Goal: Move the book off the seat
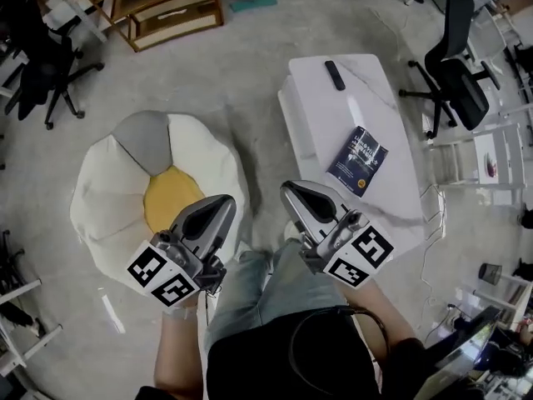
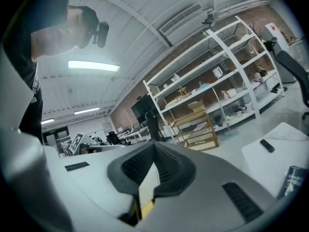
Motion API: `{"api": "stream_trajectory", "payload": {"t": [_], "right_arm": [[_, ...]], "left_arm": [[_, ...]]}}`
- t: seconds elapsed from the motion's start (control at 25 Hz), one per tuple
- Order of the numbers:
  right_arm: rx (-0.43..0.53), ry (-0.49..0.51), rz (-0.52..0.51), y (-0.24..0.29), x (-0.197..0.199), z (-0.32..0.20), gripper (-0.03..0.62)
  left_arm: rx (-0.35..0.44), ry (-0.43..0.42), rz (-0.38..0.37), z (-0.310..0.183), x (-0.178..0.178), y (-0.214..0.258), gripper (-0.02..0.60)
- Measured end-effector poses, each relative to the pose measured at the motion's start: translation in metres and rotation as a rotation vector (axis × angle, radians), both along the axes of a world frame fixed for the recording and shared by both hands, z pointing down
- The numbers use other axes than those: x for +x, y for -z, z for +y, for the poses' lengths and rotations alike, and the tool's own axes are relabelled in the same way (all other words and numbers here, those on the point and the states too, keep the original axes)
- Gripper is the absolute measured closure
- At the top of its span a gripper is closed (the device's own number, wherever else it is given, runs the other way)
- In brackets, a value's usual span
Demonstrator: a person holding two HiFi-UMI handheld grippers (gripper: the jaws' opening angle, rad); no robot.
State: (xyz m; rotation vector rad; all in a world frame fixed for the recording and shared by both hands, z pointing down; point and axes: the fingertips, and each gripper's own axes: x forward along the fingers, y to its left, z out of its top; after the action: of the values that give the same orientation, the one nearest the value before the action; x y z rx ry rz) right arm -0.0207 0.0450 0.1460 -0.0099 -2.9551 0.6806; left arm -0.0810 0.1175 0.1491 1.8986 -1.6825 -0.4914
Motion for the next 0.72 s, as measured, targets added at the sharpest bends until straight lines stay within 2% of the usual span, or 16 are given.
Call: {"api": "stream_trajectory", "payload": {"t": [0.16,0.36,0.56,0.72], "right_arm": [[0.042,0.055,-0.051,0.047,-0.020,0.013,0.580],[0.067,0.111,-0.094,0.102,-0.020,0.031,0.580],[0.094,0.171,-0.146,0.155,-0.037,0.048,0.580],[0.129,0.231,-0.175,0.186,-0.036,0.063,0.580]], "left_arm": [[0.035,0.044,-0.037,0.014,-0.011,0.043,0.577],[0.051,0.070,-0.086,0.030,0.000,0.097,0.577],[0.063,0.085,-0.200,0.042,-0.004,0.147,0.577],[0.094,0.100,-0.219,0.045,0.008,0.183,0.577]]}}
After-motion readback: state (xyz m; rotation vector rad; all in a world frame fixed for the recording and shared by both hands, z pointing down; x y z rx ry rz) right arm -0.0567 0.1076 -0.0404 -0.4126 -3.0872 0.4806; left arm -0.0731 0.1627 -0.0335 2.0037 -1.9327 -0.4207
